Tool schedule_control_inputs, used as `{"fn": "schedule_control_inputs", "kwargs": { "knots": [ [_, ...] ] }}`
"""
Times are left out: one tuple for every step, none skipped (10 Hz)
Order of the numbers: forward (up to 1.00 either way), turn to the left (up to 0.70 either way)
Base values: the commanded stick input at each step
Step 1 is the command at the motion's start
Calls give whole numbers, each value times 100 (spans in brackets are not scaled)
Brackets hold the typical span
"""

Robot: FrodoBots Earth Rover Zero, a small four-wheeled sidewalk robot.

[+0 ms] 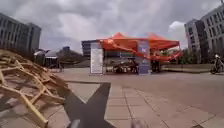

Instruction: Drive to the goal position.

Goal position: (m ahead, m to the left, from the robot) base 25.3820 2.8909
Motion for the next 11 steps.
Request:
{"fn": "schedule_control_inputs", "kwargs": {
  "knots": [
    [85,-2],
    [85,-2],
    [85,-2],
    [85,-2],
    [85,-2],
    [85,0],
    [85,1],
    [85,14],
    [85,32],
    [85,32],
    [85,32]
  ]
}}
